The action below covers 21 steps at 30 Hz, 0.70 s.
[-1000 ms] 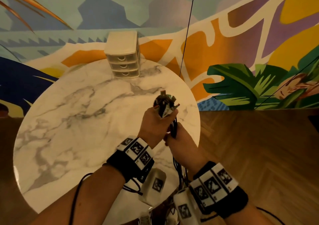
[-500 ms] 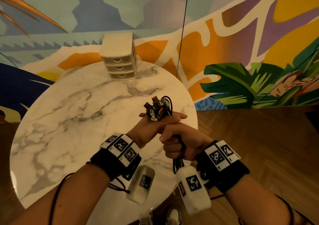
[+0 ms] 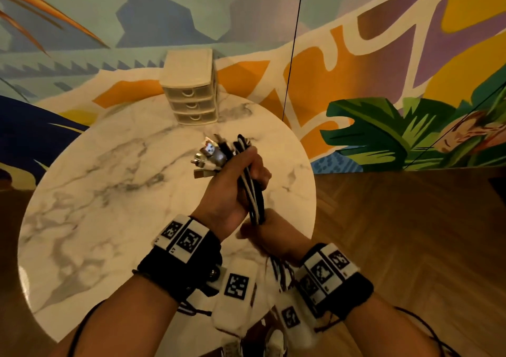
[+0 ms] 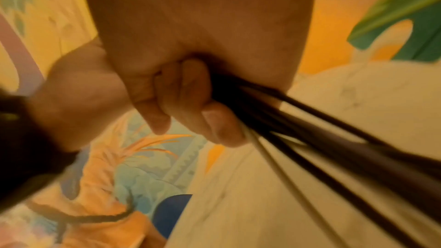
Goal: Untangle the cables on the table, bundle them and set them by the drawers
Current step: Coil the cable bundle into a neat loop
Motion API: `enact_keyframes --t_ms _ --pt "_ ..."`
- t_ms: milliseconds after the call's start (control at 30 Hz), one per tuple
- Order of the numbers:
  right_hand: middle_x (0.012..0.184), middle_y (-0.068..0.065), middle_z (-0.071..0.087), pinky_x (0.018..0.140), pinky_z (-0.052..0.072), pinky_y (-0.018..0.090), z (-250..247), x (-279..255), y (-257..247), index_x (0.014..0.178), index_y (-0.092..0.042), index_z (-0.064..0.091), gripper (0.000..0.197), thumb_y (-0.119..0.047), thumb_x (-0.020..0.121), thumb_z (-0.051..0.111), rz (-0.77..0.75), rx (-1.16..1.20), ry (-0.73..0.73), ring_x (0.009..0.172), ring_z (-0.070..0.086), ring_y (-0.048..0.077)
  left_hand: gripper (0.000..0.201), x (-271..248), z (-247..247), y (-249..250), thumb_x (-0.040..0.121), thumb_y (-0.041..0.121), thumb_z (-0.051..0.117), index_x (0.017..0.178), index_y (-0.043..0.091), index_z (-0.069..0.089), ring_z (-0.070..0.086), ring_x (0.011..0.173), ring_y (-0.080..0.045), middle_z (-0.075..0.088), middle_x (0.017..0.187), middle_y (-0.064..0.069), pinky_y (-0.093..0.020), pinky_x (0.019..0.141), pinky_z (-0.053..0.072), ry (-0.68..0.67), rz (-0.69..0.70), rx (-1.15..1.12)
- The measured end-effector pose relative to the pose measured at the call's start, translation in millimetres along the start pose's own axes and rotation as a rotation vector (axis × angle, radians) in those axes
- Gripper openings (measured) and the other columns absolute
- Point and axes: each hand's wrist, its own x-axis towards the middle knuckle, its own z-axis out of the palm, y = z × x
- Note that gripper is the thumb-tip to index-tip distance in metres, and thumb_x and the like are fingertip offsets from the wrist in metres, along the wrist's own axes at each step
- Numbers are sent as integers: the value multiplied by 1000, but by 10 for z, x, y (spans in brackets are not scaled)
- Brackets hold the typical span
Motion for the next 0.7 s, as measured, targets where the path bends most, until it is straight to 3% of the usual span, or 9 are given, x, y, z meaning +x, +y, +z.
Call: enact_keyframes --t_ms 100,200,300,367,433,500,567,600,700 --pt "41 -1 40 51 32 28 -241 89 54 58 -9 50 27 -14 80 65 5 -159 83 40 36 15 40 -57 -25 42 92 34 45 58 14 42 41 61 -18 33 61 -1 -32 72 36 -13 38 -49" --pt "42 -2 45 50 33 24 -480 117 62 52 -16 47 35 -16 80 67 7 -334 182 44 41 14 43 -70 -1 60 94 37 40 58 14 40 41 58 -17 34 59 -1 -33 75 40 -31 45 -81" --pt "45 1 48 50 40 24 -589 156 -22 55 -16 51 31 -17 81 68 1 -392 136 43 46 17 46 -64 81 91 94 39 40 56 12 40 38 54 -15 43 63 -3 -29 66 44 -35 32 -112" --pt "49 3 50 54 45 30 -515 160 -10 55 -15 53 29 -16 80 68 -7 -399 75 45 48 18 50 -42 128 132 91 42 41 51 12 41 35 47 -13 53 72 -4 -28 57 36 -62 3 -114" --pt "53 3 51 57 45 32 -359 120 35 55 -15 53 29 -15 81 66 -45 -440 30 48 48 17 52 -46 139 170 91 43 39 49 13 39 31 38 -11 53 65 -4 -27 49 24 -139 -60 -86" --pt "69 9 59 65 47 33 -280 97 80 71 -5 61 15 -15 83 64 -109 -509 14 60 53 20 54 -95 99 186 93 42 39 48 13 38 27 31 -10 43 50 -3 -29 45 13 -242 -159 -49" --pt "91 18 65 75 50 37 -384 117 85 93 3 63 22 -16 82 64 -144 -586 14 81 59 29 54 -171 15 198 91 41 43 45 12 37 21 28 -10 34 42 -2 -30 42 9 -306 -252 24" --pt "89 18 65 73 50 38 -473 136 78 91 3 64 24 -19 80 66 -132 -643 4 81 60 30 54 -206 -27 205 90 40 45 44 12 37 19 27 -10 31 41 -3 -28 40 9 -322 -293 77" --pt "55 4 48 49 34 28 -752 192 -26 57 -9 53 30 -24 78 67 -62 -842 -6 51 42 19 54 -267 -94 228 87 35 49 41 10 36 16 28 -13 27 39 -6 -19 37 15 -298 -341 304"
